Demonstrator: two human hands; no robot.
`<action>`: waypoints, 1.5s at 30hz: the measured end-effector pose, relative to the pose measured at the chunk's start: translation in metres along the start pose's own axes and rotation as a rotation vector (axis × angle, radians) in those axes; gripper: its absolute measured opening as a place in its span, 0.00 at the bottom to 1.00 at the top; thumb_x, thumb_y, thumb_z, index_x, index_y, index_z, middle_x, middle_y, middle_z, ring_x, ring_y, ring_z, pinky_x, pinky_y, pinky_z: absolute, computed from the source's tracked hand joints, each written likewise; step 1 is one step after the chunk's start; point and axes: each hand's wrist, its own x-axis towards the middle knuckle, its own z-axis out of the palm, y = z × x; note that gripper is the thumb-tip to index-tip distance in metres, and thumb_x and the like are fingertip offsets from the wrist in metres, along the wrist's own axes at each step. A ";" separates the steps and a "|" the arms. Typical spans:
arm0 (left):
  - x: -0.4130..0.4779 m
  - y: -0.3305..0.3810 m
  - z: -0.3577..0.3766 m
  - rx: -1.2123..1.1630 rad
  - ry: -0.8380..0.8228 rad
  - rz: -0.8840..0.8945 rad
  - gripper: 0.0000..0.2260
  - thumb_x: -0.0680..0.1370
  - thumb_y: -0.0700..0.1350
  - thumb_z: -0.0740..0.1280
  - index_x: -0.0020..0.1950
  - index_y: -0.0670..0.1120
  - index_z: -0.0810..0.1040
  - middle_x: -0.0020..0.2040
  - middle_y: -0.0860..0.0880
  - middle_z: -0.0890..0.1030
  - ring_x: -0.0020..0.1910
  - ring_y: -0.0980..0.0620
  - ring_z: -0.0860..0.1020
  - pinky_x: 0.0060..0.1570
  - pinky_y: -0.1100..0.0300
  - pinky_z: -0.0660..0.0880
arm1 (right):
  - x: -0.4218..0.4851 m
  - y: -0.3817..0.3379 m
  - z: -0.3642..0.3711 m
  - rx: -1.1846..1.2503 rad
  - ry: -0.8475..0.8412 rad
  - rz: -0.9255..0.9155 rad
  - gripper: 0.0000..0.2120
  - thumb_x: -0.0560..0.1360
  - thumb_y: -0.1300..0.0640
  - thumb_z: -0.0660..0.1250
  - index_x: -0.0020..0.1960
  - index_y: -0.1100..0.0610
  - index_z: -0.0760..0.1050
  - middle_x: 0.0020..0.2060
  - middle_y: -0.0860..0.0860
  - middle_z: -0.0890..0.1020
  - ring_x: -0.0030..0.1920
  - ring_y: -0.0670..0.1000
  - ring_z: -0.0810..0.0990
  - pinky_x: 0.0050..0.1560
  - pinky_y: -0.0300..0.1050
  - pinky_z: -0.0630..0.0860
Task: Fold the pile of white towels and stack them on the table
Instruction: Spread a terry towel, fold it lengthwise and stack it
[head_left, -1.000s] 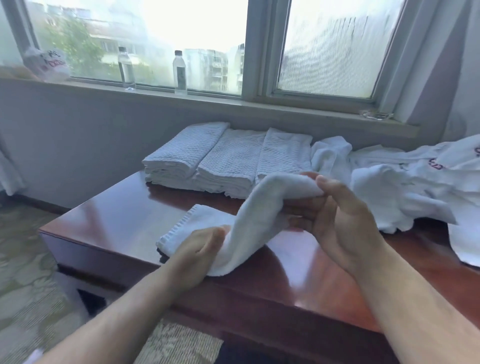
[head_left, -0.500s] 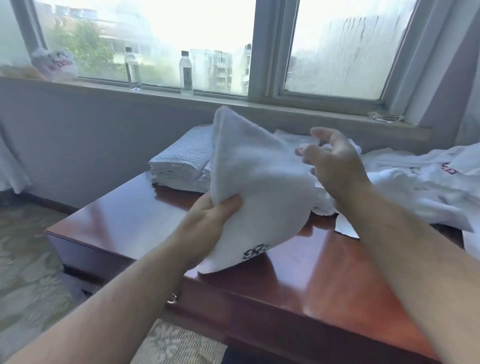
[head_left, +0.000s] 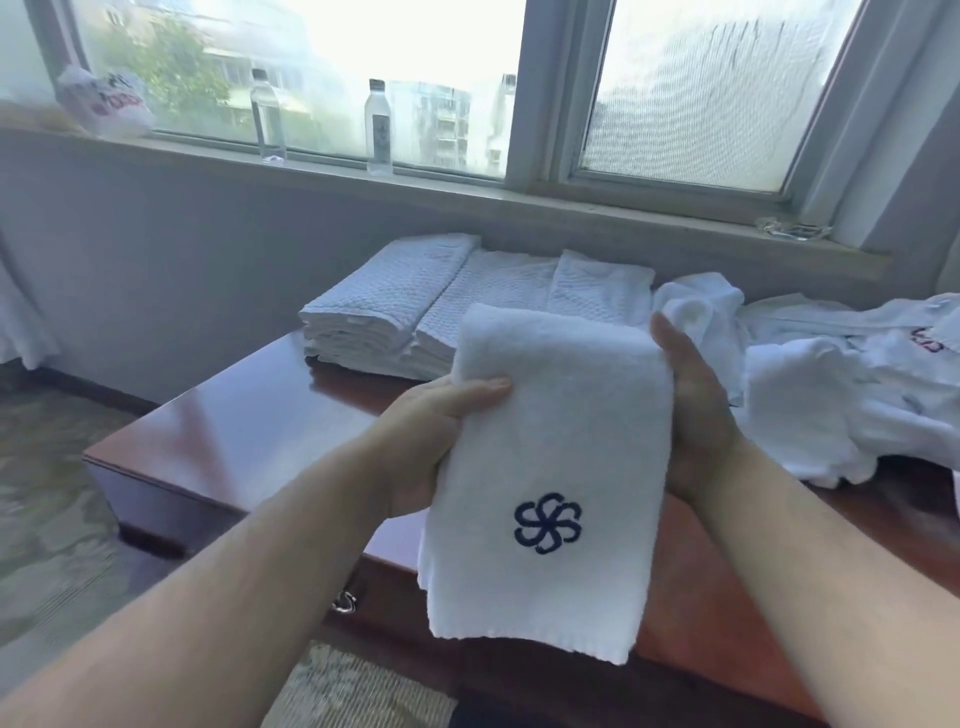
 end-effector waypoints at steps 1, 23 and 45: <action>0.003 -0.001 -0.003 0.004 0.009 -0.019 0.19 0.73 0.45 0.69 0.61 0.39 0.81 0.53 0.39 0.85 0.46 0.42 0.85 0.45 0.51 0.83 | 0.005 0.000 0.000 -0.017 0.011 -0.007 0.29 0.79 0.39 0.60 0.62 0.61 0.82 0.58 0.62 0.83 0.57 0.59 0.84 0.52 0.50 0.82; 0.080 0.012 -0.081 0.167 0.006 0.156 0.15 0.81 0.47 0.68 0.68 0.53 0.75 0.60 0.44 0.84 0.58 0.42 0.83 0.51 0.51 0.82 | 0.154 -0.028 0.019 -0.028 0.124 0.042 0.11 0.75 0.56 0.66 0.55 0.58 0.73 0.42 0.55 0.76 0.43 0.56 0.78 0.42 0.47 0.77; 0.219 0.163 -0.200 0.492 0.407 -0.099 0.14 0.82 0.51 0.65 0.62 0.44 0.82 0.52 0.44 0.87 0.51 0.43 0.86 0.55 0.47 0.82 | 0.413 -0.011 0.054 -0.292 0.084 0.079 0.18 0.79 0.50 0.66 0.64 0.59 0.78 0.49 0.58 0.86 0.44 0.58 0.87 0.44 0.52 0.84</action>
